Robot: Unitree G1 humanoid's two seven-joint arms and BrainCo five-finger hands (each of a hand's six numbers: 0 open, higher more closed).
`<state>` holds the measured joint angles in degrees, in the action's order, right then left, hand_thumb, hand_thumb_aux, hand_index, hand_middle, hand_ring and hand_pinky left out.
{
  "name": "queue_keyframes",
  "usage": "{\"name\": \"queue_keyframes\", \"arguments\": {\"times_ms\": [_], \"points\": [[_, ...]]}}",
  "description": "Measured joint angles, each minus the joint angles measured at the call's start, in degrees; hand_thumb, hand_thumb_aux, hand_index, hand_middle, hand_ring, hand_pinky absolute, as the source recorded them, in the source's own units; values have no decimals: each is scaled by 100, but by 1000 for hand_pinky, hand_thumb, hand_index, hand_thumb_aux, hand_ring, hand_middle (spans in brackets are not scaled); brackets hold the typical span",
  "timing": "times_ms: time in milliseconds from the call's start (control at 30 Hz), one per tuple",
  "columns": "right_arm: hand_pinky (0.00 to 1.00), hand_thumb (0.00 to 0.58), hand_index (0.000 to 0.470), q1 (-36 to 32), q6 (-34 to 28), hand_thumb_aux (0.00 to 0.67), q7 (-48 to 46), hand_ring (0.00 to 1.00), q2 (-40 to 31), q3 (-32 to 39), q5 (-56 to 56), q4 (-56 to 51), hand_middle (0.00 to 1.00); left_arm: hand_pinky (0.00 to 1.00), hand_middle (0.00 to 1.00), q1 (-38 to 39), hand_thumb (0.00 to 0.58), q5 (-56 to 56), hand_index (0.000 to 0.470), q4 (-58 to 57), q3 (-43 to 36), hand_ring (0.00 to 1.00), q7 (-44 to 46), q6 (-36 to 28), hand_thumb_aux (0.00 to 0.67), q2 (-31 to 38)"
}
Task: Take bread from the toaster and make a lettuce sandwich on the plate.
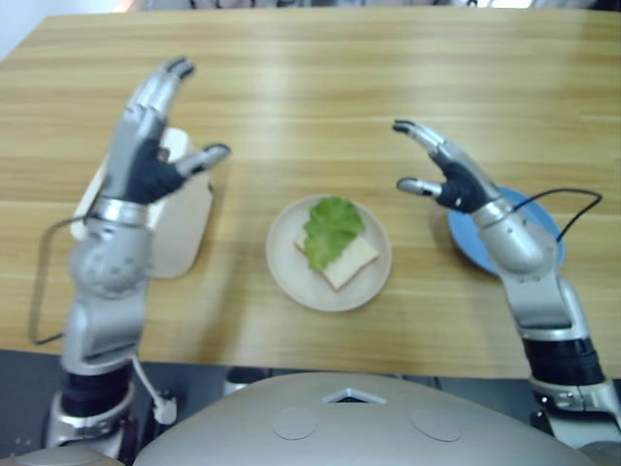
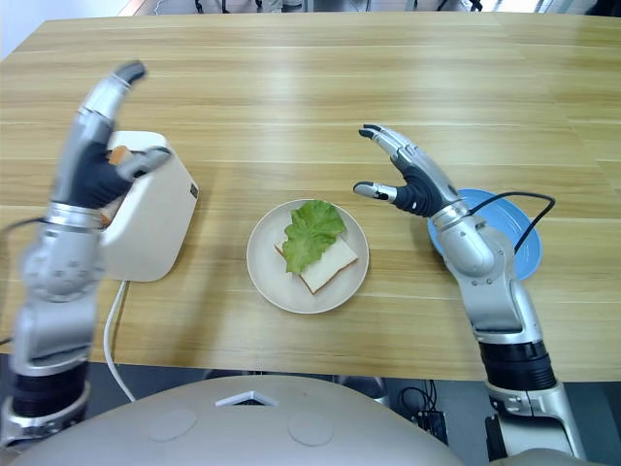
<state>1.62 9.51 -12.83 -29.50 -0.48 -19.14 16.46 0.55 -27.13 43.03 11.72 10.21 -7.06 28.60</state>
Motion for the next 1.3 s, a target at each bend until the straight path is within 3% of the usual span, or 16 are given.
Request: {"name": "queue_keyframes", "arguments": {"times_ms": [167,267,467,633,867,900,933,967,1067,1100,1233,1300], "points": [[0,0,0,220,76,0,211,0,185,74,-134,-250,0,0,0,208,0,-194,0,64,976,0,428,5,0,812],[0,0,0,306,127,0,268,0,232,83,-158,-298,0,0,0,888,0,-1126,0,-261,1326,0,317,335,0,1267],[0,0,0,420,152,0,311,0,229,60,-158,-303,0,0,0,1727,0,-2138,0,-1241,1144,0,219,482,0,1323],[0,0,0,443,157,0,327,0,220,16,-156,-290,0,0,0,1783,0,-2365,0,-1818,556,0,223,479,0,1217],[0,0,0,507,155,0,336,0,210,-53,-153,-224,0,0,0,1677,0,-2403,0,-2284,450,0,181,348,0,1207],[0,0,0,512,155,0,339,0,210,-64,-153,-217,0,0,0,1666,66,-2389,27,-2327,451,0,159,328,39,1207],[0,0,0,519,155,0,340,0,210,-69,-153,-214,0,0,0,1666,66,-2382,27,-2338,451,0,154,323,39,1207],[0,0,0,527,154,0,340,0,210,-75,-153,-214,0,0,0,1666,466,-2363,256,-2340,451,0,149,322,373,1207],[0,0,0,581,154,0,340,0,210,-123,-153,-210,0,0,0,1666,560,-2205,375,-2317,473,0,111,323,547,1206],[0,0,0,598,154,0,341,0,210,-150,-153,-210,0,0,0,1662,580,-2173,460,-2314,499,0,101,314,670,1206],[0,0,0,676,156,0,355,0,210,-186,-153,-211,0,0,0,1616,580,-1976,460,-2297,625,0,85,210,670,1202],[0,0,0,680,156,0,361,0,210,-186,-153,-211,0,118,118,1612,580,-1892,460,-2263,630,118,82,200,670,1157]]}}
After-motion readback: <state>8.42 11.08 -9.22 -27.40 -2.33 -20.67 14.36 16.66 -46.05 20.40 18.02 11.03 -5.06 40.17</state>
